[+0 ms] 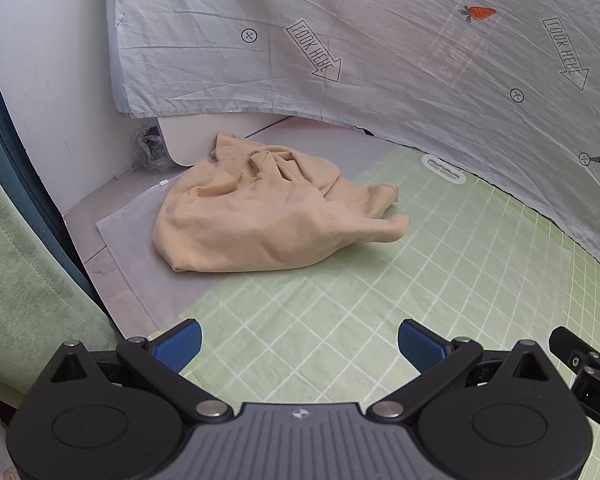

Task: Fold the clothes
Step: 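Reach both grippers into the beige shirt and close on its fabric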

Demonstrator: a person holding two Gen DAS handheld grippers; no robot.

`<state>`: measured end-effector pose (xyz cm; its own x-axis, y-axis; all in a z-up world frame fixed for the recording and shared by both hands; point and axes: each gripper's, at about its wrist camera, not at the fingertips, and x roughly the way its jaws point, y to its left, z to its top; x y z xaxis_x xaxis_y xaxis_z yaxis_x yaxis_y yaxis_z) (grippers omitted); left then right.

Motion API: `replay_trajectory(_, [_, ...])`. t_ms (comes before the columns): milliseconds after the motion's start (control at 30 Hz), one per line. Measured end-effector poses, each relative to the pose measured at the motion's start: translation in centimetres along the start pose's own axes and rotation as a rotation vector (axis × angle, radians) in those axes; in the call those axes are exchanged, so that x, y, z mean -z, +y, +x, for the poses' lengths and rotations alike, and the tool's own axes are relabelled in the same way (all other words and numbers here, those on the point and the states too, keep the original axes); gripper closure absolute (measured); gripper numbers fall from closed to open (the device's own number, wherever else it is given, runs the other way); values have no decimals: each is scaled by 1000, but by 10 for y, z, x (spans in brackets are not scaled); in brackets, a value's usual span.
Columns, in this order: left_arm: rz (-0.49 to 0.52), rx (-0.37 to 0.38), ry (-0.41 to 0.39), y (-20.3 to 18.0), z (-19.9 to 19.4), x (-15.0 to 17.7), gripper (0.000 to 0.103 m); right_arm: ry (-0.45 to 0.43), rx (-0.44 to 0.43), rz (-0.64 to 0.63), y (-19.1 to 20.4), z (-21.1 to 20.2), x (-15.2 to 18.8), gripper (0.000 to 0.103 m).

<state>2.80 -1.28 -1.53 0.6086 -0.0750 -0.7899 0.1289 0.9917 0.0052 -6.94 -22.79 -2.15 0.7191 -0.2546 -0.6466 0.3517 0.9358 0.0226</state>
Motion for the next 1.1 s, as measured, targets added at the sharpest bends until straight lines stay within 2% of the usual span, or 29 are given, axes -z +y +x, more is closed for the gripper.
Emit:
replay_trajectory(167, [-18, -40, 25, 7, 22, -12, 0, 8, 23, -7, 0, 26, -9, 0])
replay_trajectory(600, [-146, -159, 156, 48, 119, -69, 0, 106, -47, -53, 29, 123, -49, 1])
replay_trajectory(733, [-216, -202, 194, 64, 153, -93, 0, 139, -94, -75, 44, 161, -67, 6])
replay_trajectory(867, [-267, -249, 198, 83, 183, -114, 1, 163, -132, -118, 62, 201, -80, 8])
replay_trajectory(967, [-268, -247, 195, 91, 205, -128, 2, 194, -163, -144, 75, 231, -86, 17])
replay_trajectory(1100, [-241, -223, 217, 96, 237, -140, 9, 235, -223, -140, 91, 264, -91, 28])
